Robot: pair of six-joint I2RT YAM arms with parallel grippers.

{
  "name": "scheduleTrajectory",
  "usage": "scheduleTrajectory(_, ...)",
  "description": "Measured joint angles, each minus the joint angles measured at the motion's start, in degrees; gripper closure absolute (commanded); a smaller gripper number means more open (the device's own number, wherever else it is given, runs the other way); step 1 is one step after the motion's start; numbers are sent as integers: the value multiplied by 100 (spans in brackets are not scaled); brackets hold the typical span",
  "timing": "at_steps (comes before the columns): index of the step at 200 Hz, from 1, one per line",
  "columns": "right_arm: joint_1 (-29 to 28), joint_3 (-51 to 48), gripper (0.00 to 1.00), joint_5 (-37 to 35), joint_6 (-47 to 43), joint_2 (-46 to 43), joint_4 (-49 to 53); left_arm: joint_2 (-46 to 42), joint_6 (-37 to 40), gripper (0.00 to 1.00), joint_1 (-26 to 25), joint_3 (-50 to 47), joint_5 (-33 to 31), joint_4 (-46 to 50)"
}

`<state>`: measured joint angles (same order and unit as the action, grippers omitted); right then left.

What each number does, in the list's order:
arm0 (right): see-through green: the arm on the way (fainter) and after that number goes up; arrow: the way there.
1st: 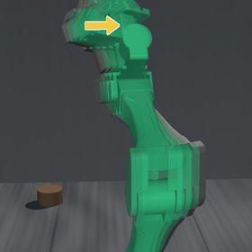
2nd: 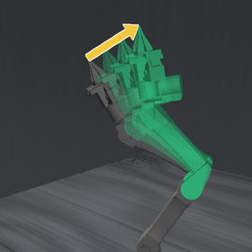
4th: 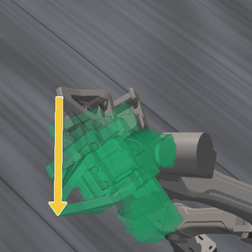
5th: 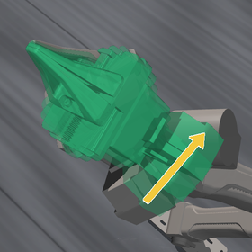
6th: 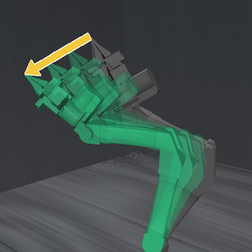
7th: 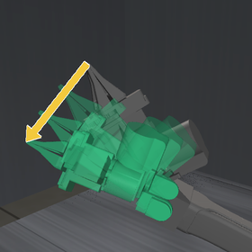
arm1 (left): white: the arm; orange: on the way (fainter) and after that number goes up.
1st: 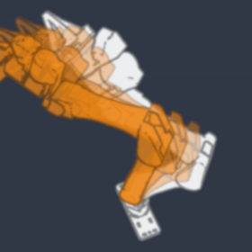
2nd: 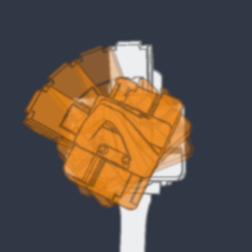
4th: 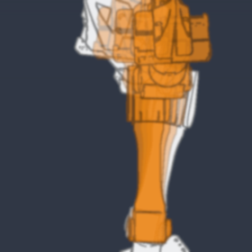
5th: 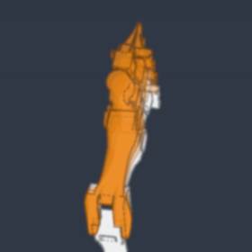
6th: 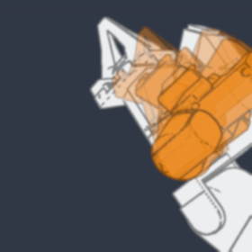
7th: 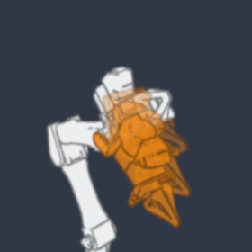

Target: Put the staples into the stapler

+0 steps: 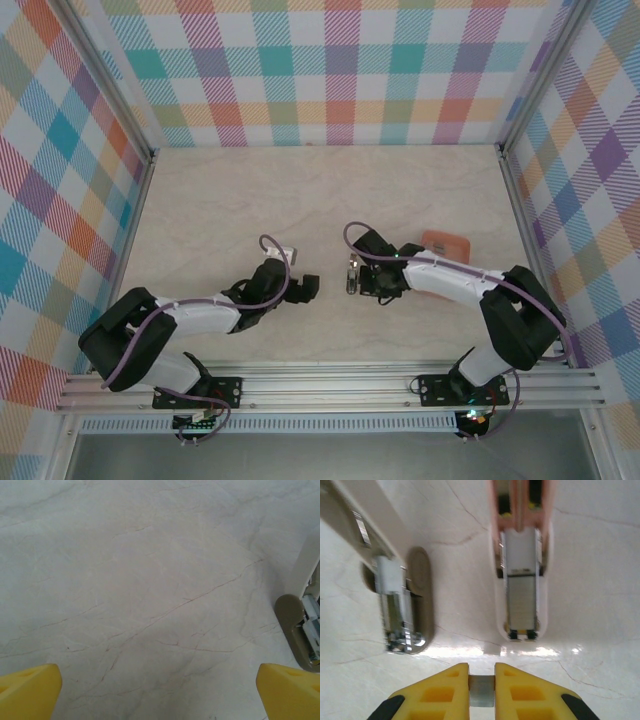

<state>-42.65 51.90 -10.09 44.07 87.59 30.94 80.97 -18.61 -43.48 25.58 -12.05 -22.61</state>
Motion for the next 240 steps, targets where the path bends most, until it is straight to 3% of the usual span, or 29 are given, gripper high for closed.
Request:
scheduleTrajectory(102, -428, 955, 84, -529, 13, 752, 17, 111, 87, 0, 0, -199, -70, -140)
scheduleTrajectory(240, -588, 1016, 84, -706, -127, 997, 33, 221, -155, 0, 0, -328, -4, -302)
